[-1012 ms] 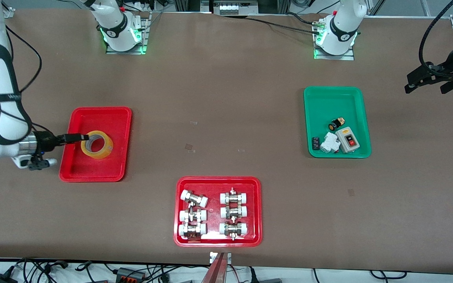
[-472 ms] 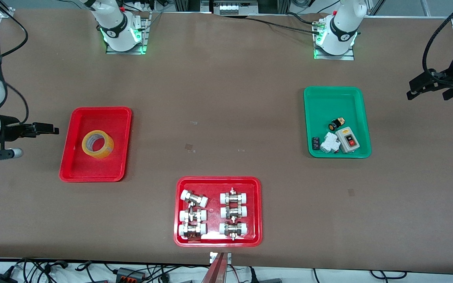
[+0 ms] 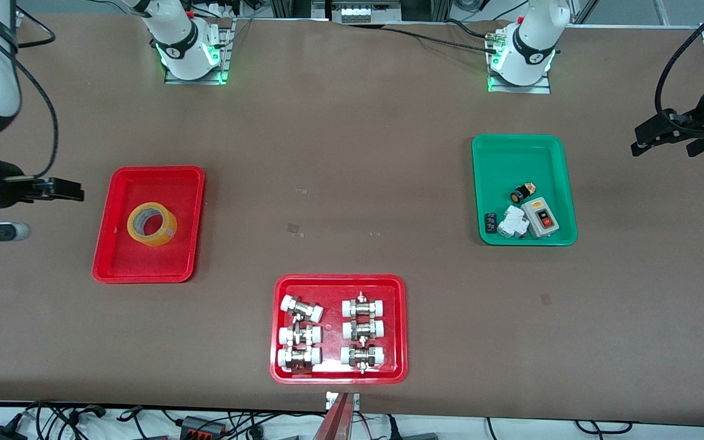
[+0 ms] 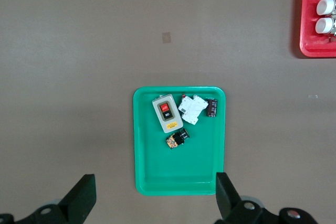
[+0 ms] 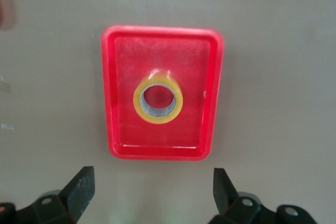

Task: Left arm passes tape to right arm into tray

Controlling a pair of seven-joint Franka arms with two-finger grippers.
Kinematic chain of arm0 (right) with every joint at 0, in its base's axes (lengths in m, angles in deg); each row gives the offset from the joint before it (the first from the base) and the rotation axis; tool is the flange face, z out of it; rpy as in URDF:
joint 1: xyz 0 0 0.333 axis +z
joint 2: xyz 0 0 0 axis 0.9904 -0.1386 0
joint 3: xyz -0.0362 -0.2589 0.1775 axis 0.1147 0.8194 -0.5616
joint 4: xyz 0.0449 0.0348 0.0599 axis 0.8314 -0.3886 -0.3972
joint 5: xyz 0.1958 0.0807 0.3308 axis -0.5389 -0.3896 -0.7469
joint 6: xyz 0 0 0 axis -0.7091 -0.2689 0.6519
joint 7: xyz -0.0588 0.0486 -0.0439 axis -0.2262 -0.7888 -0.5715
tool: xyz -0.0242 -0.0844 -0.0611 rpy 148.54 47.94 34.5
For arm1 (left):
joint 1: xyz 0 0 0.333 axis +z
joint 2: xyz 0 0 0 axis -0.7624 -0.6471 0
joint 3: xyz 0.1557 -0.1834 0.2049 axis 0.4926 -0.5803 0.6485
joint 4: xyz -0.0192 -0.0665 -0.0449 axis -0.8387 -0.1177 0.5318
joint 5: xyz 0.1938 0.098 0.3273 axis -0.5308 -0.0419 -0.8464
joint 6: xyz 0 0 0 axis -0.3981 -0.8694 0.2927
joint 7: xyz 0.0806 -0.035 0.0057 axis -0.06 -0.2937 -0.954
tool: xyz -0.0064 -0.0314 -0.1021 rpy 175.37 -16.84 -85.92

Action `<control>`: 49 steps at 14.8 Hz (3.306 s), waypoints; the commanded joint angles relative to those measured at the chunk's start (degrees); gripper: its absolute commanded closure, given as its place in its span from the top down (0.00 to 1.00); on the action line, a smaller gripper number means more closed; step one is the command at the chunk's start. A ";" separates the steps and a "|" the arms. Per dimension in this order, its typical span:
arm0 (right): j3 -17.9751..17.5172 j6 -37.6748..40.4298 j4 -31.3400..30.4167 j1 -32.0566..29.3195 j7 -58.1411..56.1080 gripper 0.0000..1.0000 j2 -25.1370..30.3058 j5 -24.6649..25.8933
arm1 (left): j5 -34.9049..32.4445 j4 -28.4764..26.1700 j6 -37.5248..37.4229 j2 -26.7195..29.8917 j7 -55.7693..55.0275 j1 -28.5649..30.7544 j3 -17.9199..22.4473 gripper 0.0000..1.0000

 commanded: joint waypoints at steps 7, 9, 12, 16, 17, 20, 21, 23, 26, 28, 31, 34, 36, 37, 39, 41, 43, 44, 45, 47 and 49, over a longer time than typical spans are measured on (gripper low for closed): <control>0.04 -13.10 -3.21 0.27 1.66 1.00 3.20 0.19 | -0.53 1.48 -0.85 -1.06 -0.11 0.70 -0.61 1.00; 0.39 -14.78 -5.60 0.44 1.75 1.00 5.14 0.11 | -0.53 1.48 -0.85 -1.06 -0.11 0.70 -0.61 1.00; 3.36 -14.00 -6.13 2.10 2.80 1.00 6.46 -1.47 | -0.53 1.48 -0.85 -1.06 -0.11 0.70 -0.61 1.00; 4.43 -14.34 -10.16 2.82 2.54 1.00 9.71 -1.48 | -0.53 1.66 -0.94 -1.06 0.41 0.70 -0.61 1.00; 4.43 -14.78 -11.48 2.82 2.54 1.00 10.50 -1.48 | -0.53 1.66 -0.94 -1.06 0.41 0.70 -0.61 1.00; 4.43 -16.89 -16.31 2.90 2.19 1.00 13.23 -1.21 | -0.53 1.66 -0.94 -1.06 0.41 0.70 -0.61 1.00; 4.43 -17.51 -18.24 2.90 2.19 1.00 14.45 -1.21 | -0.53 1.66 -1.02 -1.06 0.41 0.70 -0.61 1.00; 4.43 -19.87 -23.16 2.82 2.01 1.00 17.18 -1.04 | -0.53 1.66 -1.02 -1.06 0.41 0.70 -0.61 1.00; 4.43 -22.42 -29.06 2.90 2.01 1.00 20.78 -0.95 | -0.53 1.66 -1.02 -1.06 0.41 0.70 -0.61 1.00; 4.43 -22.88 -31.00 2.99 1.83 1.00 22.37 -0.68 | -0.53 1.57 -1.02 -1.06 0.41 0.70 -0.61 1.00; 4.26 -20.33 -28.73 2.99 2.10 1.00 22.02 -1.12 | -0.53 1.66 -1.11 -1.06 0.41 0.70 -0.61 1.00; 4.17 -19.80 -28.55 2.99 2.10 1.00 22.20 -1.12 | -0.53 1.66 -1.20 -1.06 0.41 0.61 -0.61 1.00; 4.43 -18.31 -28.11 2.82 1.83 1.00 22.29 -1.39 | -0.53 1.66 -1.20 -1.06 0.33 0.52 -0.61 1.00; 4.43 -17.61 -27.76 2.82 1.83 1.00 22.37 -1.47 | -0.53 1.66 -1.29 -1.06 0.33 0.52 -0.61 1.00; 4.35 -16.11 -27.49 2.90 1.83 1.00 22.55 -1.48 | -0.53 1.66 -1.29 -1.06 0.24 0.52 -0.61 1.00; 4.26 -16.28 -27.49 2.90 1.83 1.00 22.46 -1.56 | -0.53 1.66 -1.29 -1.06 0.24 0.52 -0.61 1.00; 3.30 -16.28 -27.49 1.68 1.83 1.00 22.46 -1.56 | -0.53 1.66 -1.29 -1.06 0.24 0.52 -0.61 1.00; 2.25 -16.37 -27.58 0.72 1.83 1.00 22.46 -1.56 | -0.53 1.57 -1.29 -1.06 0.24 0.61 -0.61 1.00; 1.98 -16.46 -27.49 0.45 1.83 1.00 22.46 -1.56 | -0.53 1.66 -1.29 -1.06 0.24 0.52 -0.61 1.00; 1.88 -16.37 -27.58 0.44 1.92 1.00 22.46 -1.65 | -0.53 1.66 -1.29 -1.06 0.24 0.52 -0.61 1.00; 1.88 -16.02 -27.58 0.62 1.92 1.00 22.55 -2.70 | -0.53 1.66 -1.29 -1.06 0.15 0.44 -0.61 1.00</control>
